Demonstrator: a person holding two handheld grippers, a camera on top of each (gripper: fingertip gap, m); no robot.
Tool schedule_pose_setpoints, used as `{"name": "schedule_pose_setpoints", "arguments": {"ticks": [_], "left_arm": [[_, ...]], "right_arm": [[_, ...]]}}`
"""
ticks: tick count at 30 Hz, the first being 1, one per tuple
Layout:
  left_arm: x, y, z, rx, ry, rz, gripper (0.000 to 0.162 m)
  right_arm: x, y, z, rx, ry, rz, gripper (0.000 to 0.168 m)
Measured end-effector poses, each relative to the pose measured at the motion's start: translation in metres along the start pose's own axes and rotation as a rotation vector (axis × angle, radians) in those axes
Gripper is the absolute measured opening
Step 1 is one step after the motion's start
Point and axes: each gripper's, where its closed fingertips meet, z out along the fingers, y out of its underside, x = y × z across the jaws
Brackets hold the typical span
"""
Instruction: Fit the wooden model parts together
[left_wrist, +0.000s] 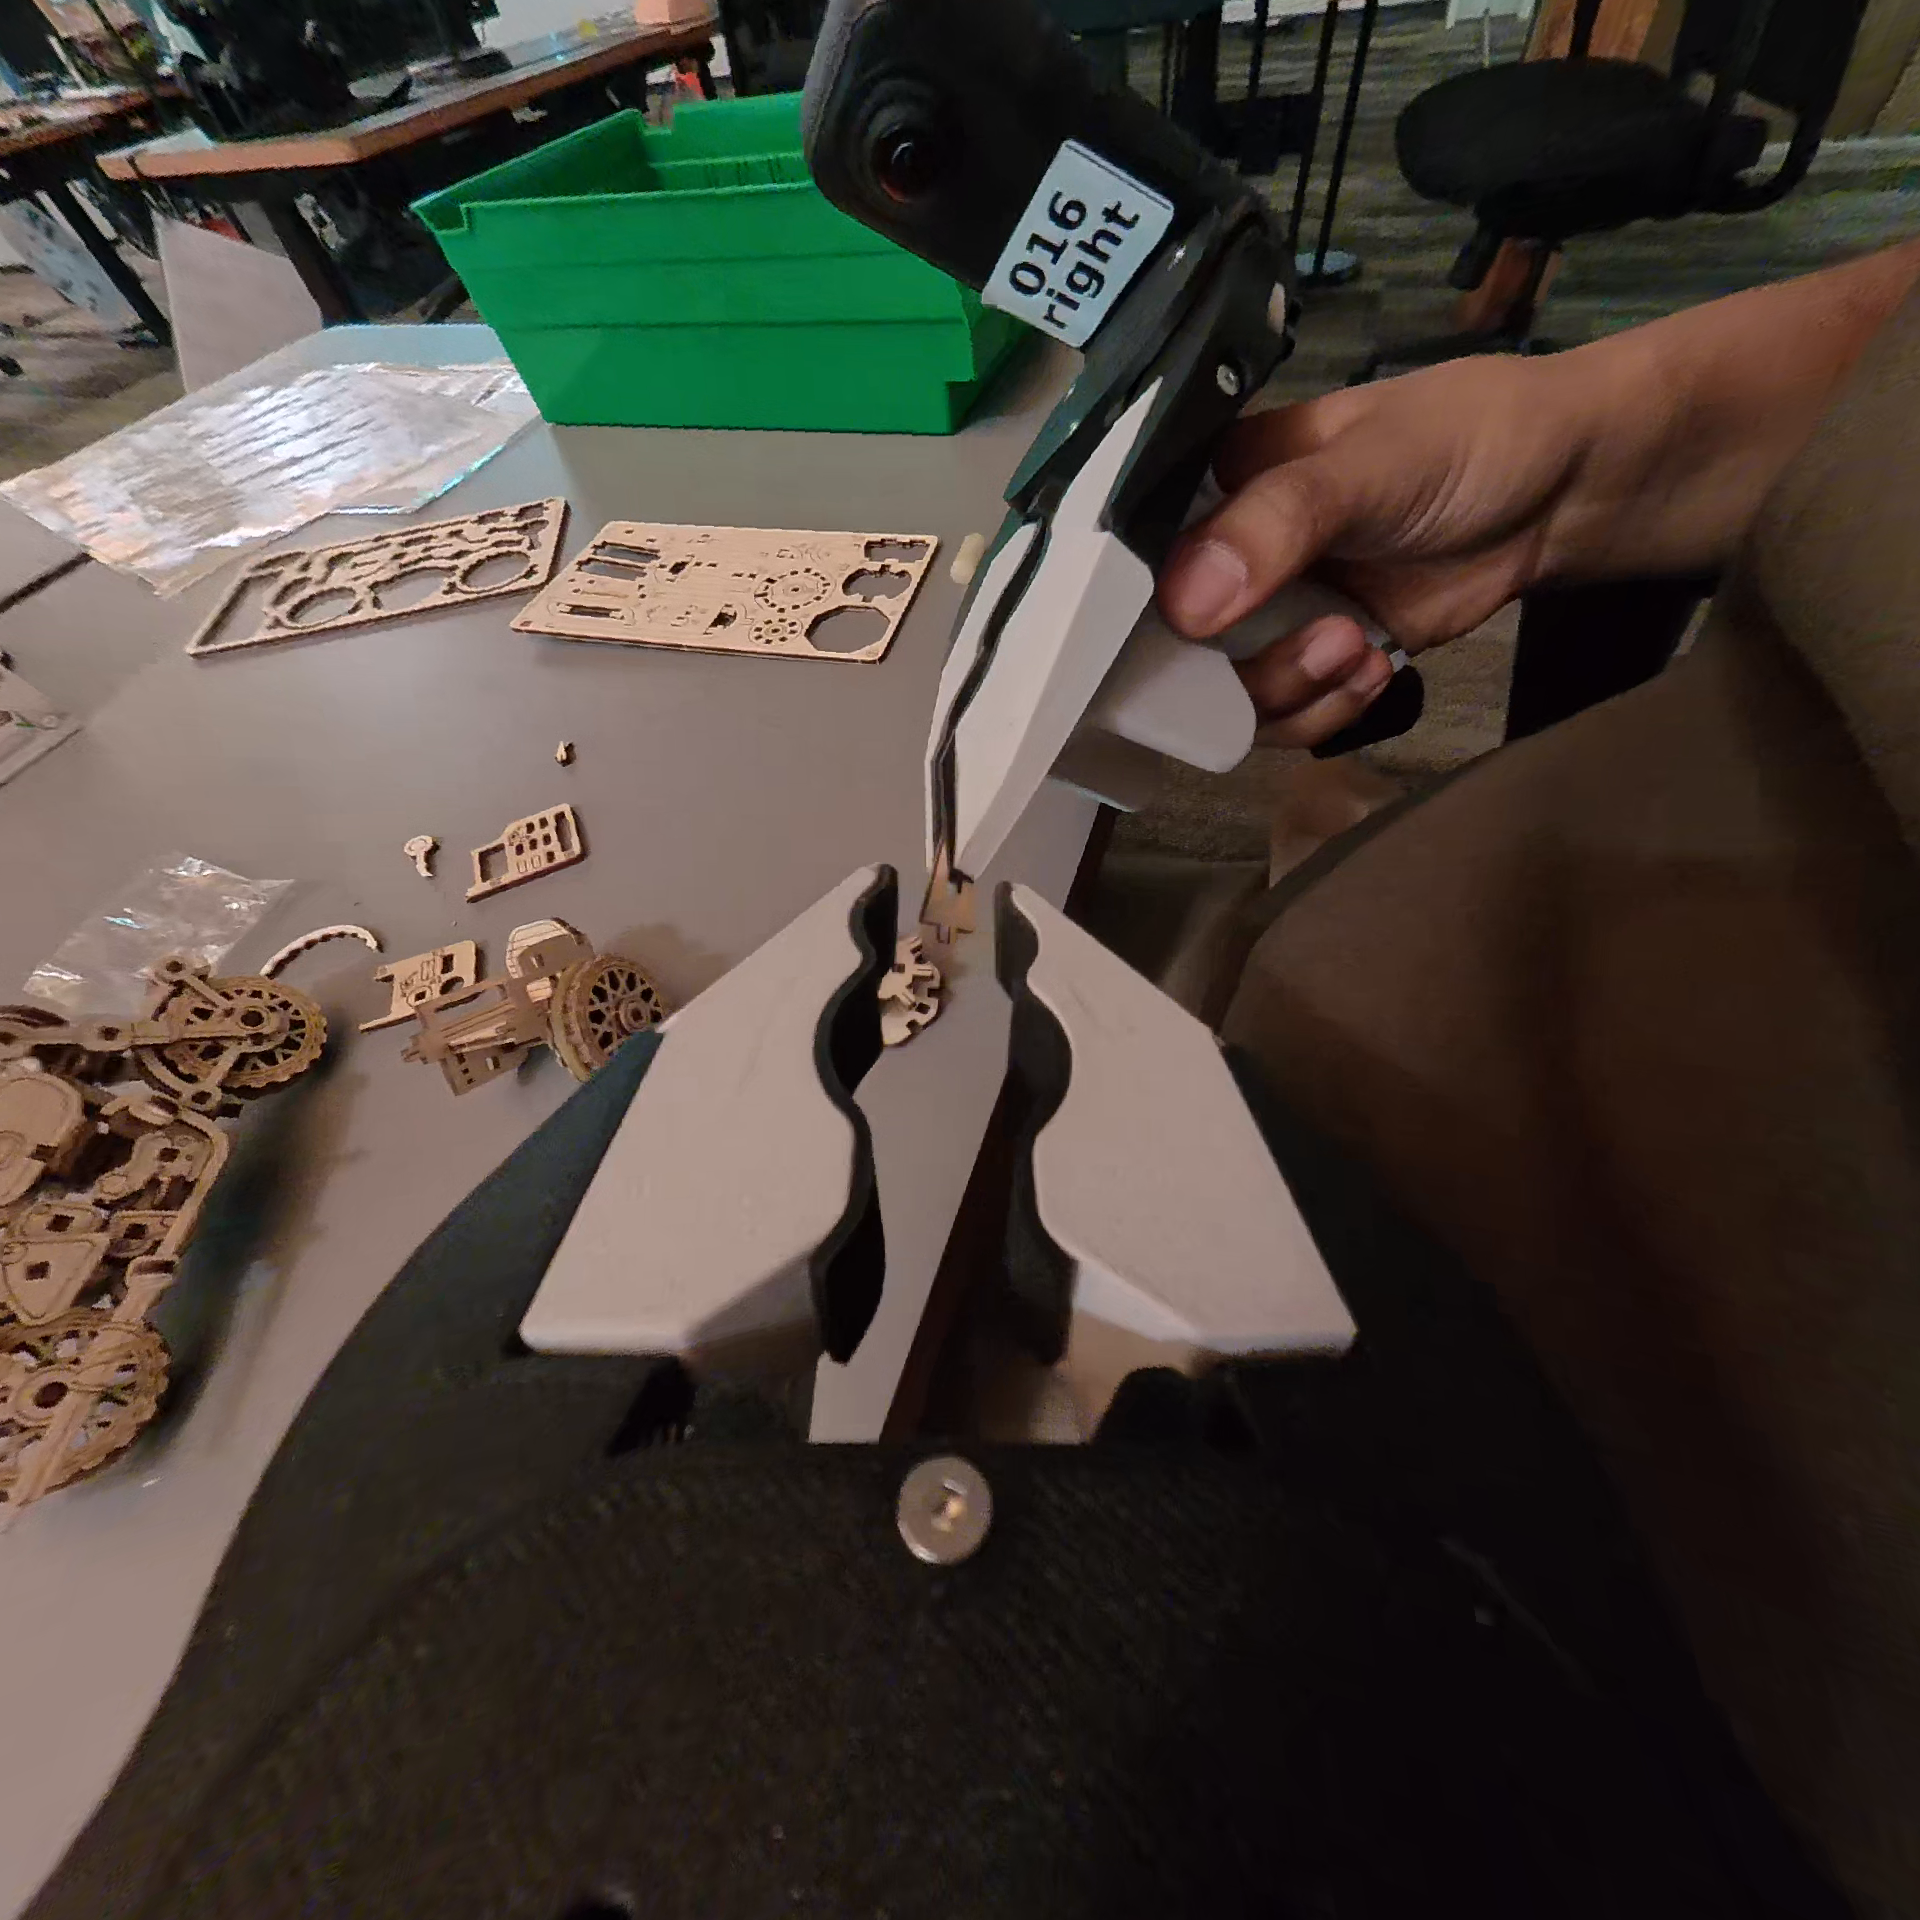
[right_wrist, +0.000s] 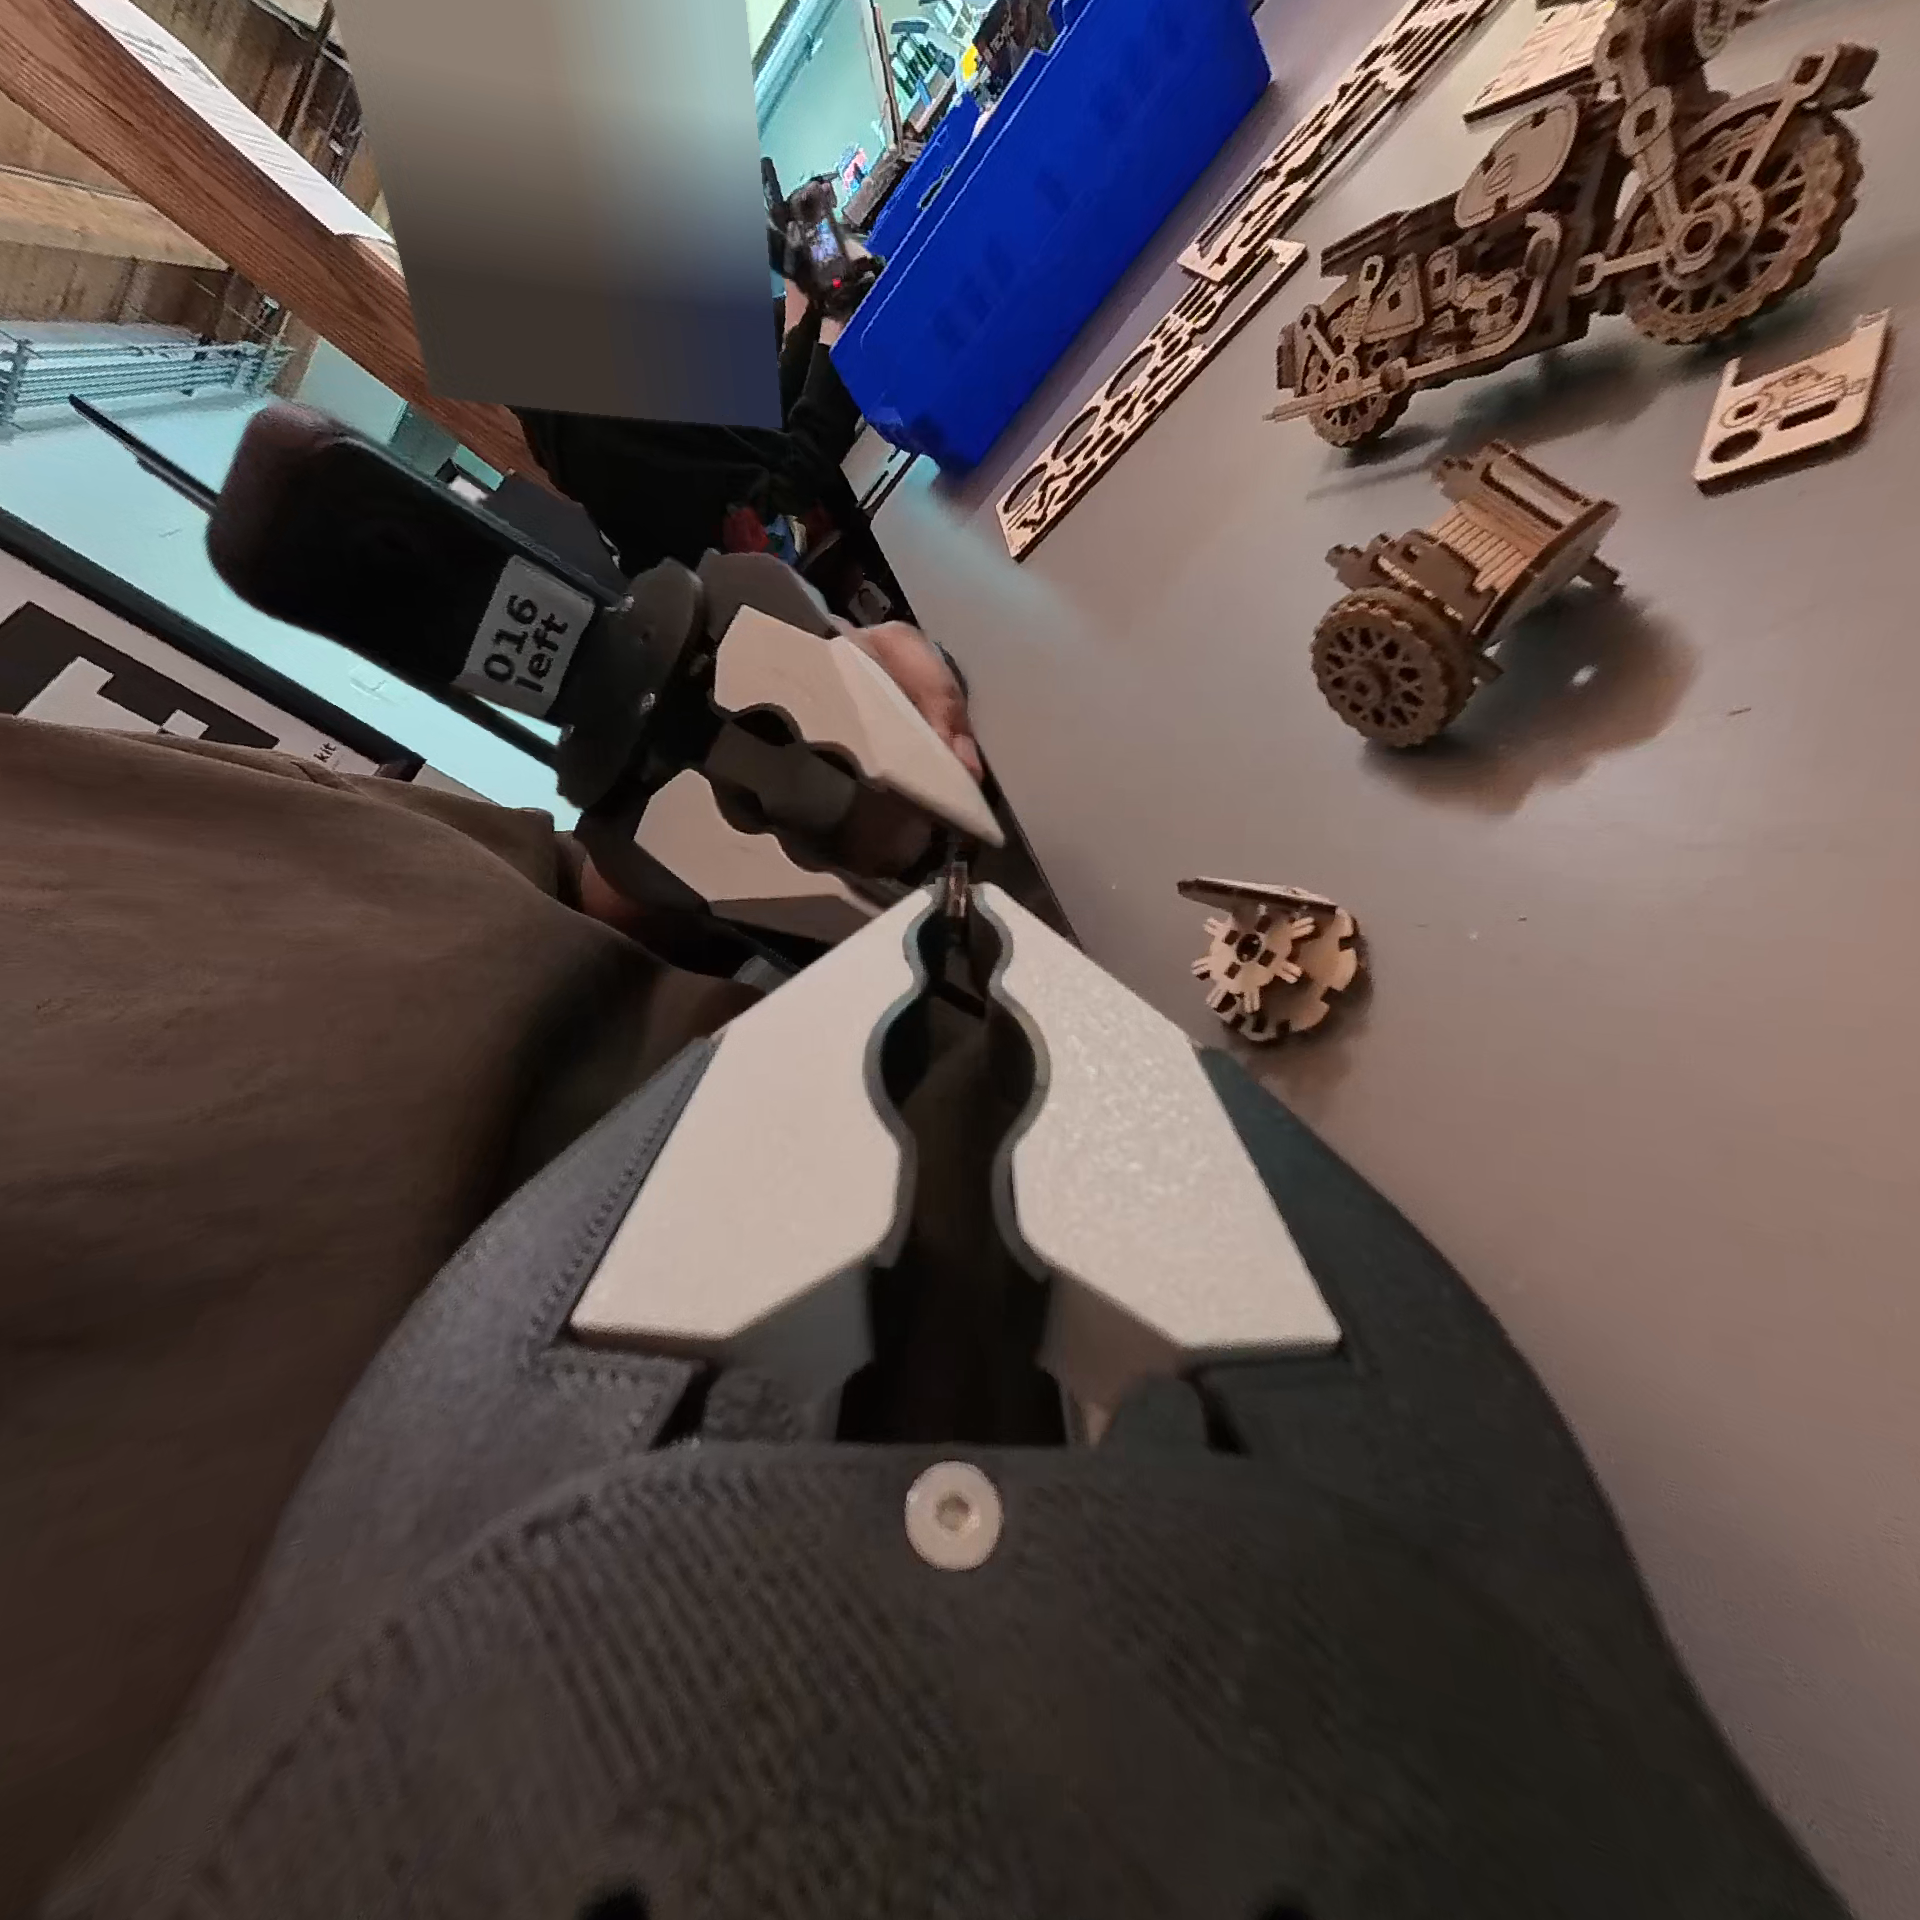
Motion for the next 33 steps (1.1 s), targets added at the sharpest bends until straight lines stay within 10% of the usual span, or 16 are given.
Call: {"name": "schedule_pose_setpoints", "arguments": {"ticks": [8,33], "left_arm": [[-0.004,-0.018,-0.012,0.157,0.29,-0.527,0.019],[0.008,-0.02,-0.016,0.158,0.41,-0.57,0.001]], "right_arm": [[-0.011,-0.012,-0.009,0.048,-0.064,-0.077,0.0],[-0.023,-0.017,-0.01,0.058,-0.056,-0.248,0.001]]}}
